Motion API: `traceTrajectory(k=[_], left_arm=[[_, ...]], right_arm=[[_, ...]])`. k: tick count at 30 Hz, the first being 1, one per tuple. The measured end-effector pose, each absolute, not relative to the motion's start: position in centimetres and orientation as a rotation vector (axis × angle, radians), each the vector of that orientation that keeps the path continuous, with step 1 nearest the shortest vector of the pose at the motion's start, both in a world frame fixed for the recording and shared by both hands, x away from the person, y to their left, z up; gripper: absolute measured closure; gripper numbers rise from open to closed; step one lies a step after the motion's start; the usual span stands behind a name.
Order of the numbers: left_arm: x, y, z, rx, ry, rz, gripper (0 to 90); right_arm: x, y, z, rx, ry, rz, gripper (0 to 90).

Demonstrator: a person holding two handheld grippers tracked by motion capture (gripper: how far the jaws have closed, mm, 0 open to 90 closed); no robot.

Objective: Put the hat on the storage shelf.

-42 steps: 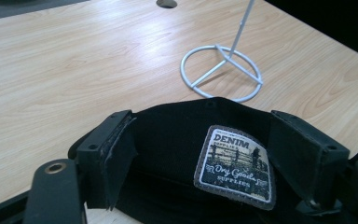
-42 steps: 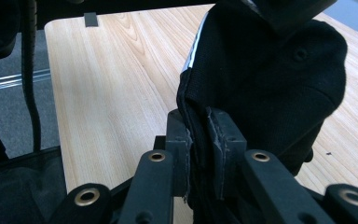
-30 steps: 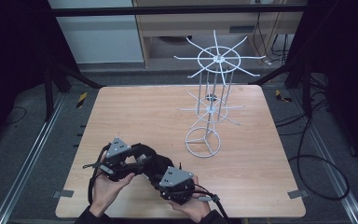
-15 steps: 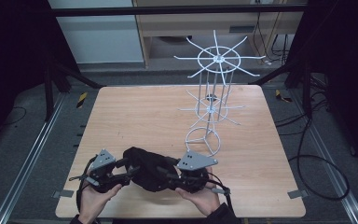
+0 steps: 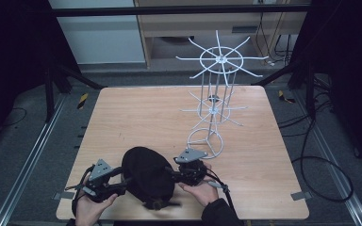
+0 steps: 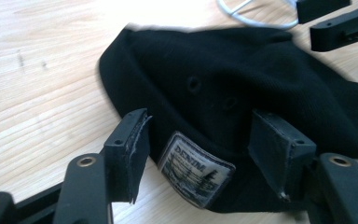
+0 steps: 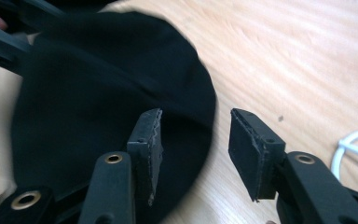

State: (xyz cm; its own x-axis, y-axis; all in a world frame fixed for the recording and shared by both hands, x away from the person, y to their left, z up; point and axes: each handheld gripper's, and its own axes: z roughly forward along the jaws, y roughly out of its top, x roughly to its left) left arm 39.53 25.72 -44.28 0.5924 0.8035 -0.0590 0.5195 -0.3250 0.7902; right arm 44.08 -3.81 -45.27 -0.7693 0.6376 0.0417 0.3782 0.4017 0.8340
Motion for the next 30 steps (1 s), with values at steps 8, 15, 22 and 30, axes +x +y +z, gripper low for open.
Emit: traceTrajectory(k=[8,15,22,30], left_arm=[[40.3,26.1,-45.6,2.027,1.082,0.412,38.8],[40.8,26.3,-46.1,2.044,1.082,0.419,45.4],[41.7,27.2,-46.6,2.032,1.142,0.452,52.7],[42.4,28.5,-47.3,2.002,1.187,0.441,47.1]], right_arm=[[44.1,-3.9,-47.0,0.937,2.430,1.332,53.4],[44.1,-3.5,-47.7,0.948,2.487,1.382,81.9],[44.1,-2.6,-45.5,0.878,2.380,1.454,89.1],[44.9,-0.9,-45.4,0.876,2.374,1.347,84.6]])
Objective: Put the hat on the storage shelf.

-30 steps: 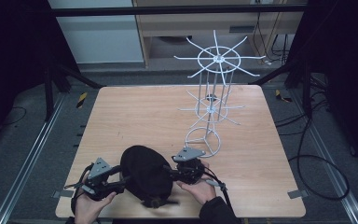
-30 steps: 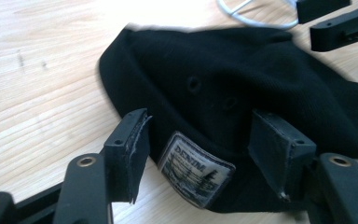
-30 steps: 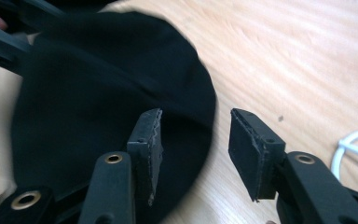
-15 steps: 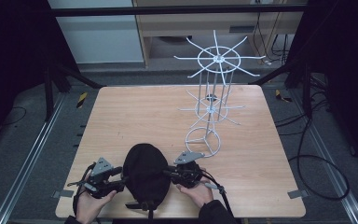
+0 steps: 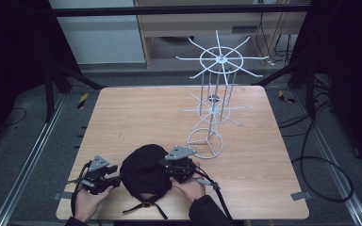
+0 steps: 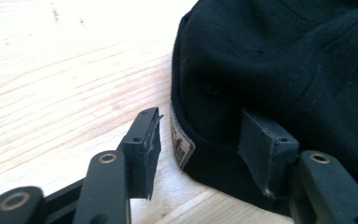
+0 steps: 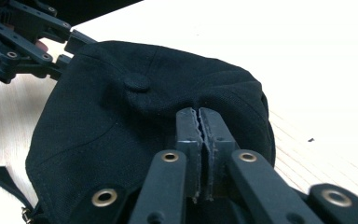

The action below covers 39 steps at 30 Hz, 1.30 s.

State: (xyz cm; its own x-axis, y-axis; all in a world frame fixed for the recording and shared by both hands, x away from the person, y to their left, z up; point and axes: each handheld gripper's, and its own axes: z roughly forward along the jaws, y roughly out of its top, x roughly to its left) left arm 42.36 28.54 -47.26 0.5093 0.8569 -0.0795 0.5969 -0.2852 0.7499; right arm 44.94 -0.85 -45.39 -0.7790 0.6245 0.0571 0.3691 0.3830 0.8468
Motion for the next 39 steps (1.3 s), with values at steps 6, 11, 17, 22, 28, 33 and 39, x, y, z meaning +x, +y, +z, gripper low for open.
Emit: traceTrajectory(k=[6,11,17,22,28,33,39], left_arm=[[41.8,29.6,-45.6,1.934,1.147,0.488,42.8],[41.6,29.6,-43.8,1.889,1.070,0.500,40.8],[41.9,28.1,-42.3,1.905,0.971,0.484,40.6],[42.7,26.4,-42.0,1.958,0.906,0.443,41.3],[43.3,24.6,-41.7,2.055,0.826,0.392,41.5],[43.7,23.7,-41.3,2.119,0.777,0.382,41.5],[44.3,22.9,-42.0,2.167,0.765,0.375,43.5]], right_arm=[[44.4,-2.6,-44.3,0.884,2.280,1.389,69.4],[43.7,-5.6,-43.7,0.917,2.209,1.393,62.5],[42.3,-9.7,-44.0,0.957,2.161,1.354,55.3],[41.3,-13.3,-44.4,1.033,2.088,1.354,50.8],[41.4,-17.3,-44.8,1.125,2.012,1.315,46.8],[41.7,-19.5,-45.4,1.166,1.995,1.257,44.2],[42.4,-21.4,-46.1,1.215,1.979,1.185,42.4]])
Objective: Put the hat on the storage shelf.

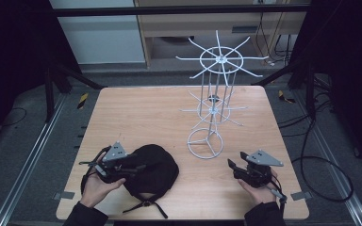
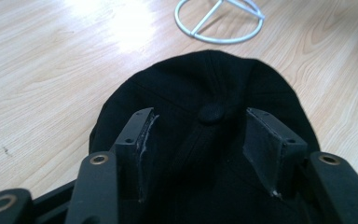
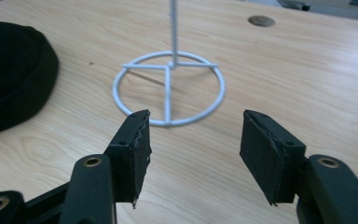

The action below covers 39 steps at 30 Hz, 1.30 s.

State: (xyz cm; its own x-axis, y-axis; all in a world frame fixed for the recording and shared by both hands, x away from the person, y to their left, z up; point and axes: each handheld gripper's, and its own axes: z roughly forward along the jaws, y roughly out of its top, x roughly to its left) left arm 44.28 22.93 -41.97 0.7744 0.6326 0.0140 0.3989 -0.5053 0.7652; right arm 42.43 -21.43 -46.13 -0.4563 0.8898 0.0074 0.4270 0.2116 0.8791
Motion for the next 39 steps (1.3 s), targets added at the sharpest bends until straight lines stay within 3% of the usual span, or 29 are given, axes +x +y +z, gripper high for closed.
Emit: traceTrajectory(k=[15,18,22,24,39], left_arm=[[45.6,22.0,-44.3,2.275,0.766,0.318,49.6],[45.7,22.0,-44.2,2.270,0.769,0.303,57.6],[45.6,22.0,-44.2,2.256,0.776,0.295,77.0],[45.5,22.0,-44.1,2.247,0.782,0.289,81.0],[43.9,23.7,-41.7,2.045,0.827,0.317,85.3]], right_arm=[[43.0,-22.4,-46.9,1.231,2.005,1.097,42.7],[43.1,-22.6,-47.0,1.240,2.004,1.089,43.3],[43.1,-22.7,-47.1,1.244,2.008,1.074,43.7],[43.1,-22.7,-47.1,1.247,2.009,1.073,43.8],[43.2,-23.7,-47.3,1.265,1.976,1.067,44.0]])
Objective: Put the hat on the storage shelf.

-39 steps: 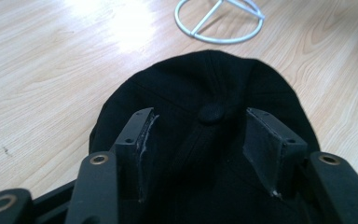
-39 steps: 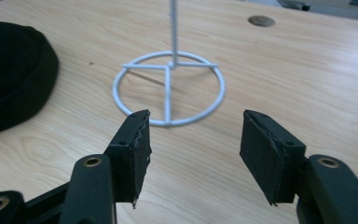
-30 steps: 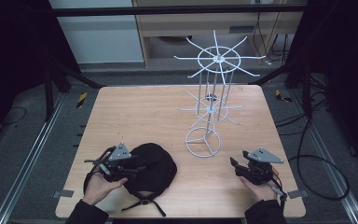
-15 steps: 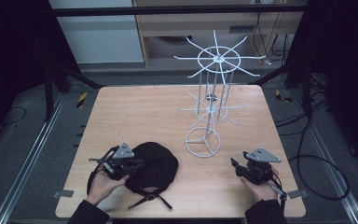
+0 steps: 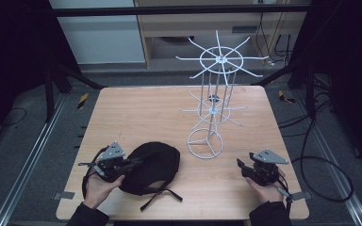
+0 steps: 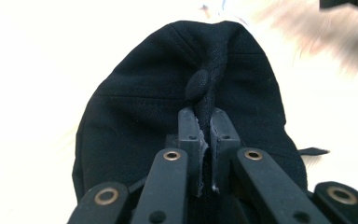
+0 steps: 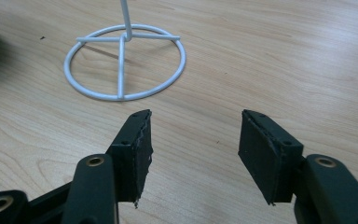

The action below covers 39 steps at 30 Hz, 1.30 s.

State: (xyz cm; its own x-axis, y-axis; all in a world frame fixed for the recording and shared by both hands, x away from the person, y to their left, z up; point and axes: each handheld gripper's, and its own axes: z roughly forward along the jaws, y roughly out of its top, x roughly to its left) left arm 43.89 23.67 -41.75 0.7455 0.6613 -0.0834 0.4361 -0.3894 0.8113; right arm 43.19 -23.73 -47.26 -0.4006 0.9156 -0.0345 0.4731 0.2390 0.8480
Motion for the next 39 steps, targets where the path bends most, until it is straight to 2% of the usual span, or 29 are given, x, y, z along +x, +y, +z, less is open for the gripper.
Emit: traceTrajectory(k=[14,30,39], left_arm=[[42.1,25.7,-38.4,1.770,0.840,0.440,85.5],[40.9,28.4,-33.5,1.468,0.784,0.503,85.5],[41.1,27.5,-31.2,1.383,0.719,0.523,85.5]], right_arm=[[43.2,-23.8,-47.5,1.275,1.966,1.066,42.8],[43.4,-23.8,-47.6,1.276,1.965,1.061,42.1],[43.3,-23.8,-47.6,1.269,1.958,1.063,42.1]])
